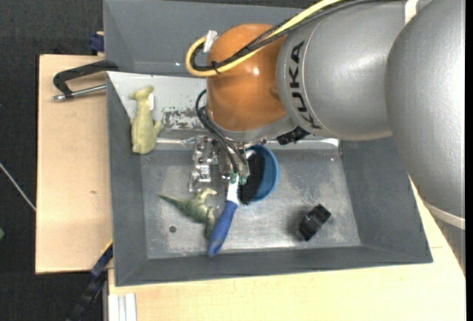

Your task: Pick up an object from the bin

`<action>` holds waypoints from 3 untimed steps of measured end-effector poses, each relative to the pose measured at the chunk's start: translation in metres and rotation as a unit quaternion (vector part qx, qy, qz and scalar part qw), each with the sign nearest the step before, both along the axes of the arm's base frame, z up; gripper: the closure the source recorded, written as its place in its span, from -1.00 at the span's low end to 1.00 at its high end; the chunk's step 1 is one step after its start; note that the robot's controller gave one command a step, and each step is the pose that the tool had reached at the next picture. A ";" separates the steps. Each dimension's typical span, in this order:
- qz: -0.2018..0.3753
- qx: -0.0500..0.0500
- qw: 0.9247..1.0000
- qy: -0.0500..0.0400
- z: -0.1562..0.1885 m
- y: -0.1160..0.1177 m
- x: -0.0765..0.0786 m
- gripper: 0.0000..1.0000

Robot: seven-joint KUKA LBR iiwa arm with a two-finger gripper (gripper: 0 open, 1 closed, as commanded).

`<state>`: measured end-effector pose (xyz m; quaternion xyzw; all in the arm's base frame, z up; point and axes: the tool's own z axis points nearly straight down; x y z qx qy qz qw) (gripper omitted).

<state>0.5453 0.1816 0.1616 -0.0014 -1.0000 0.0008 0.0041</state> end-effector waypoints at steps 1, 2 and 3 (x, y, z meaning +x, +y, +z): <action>0.000 0.002 1.000 -0.004 0.005 0.001 0.002 -1.00; 0.045 0.003 0.999 -0.010 -0.073 -0.038 -0.002 -1.00; 0.044 0.002 0.999 -0.001 -0.075 -0.040 -0.005 1.00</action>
Offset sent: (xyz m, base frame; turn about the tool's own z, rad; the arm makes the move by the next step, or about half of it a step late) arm 0.0000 0.0000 0.0000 0.0000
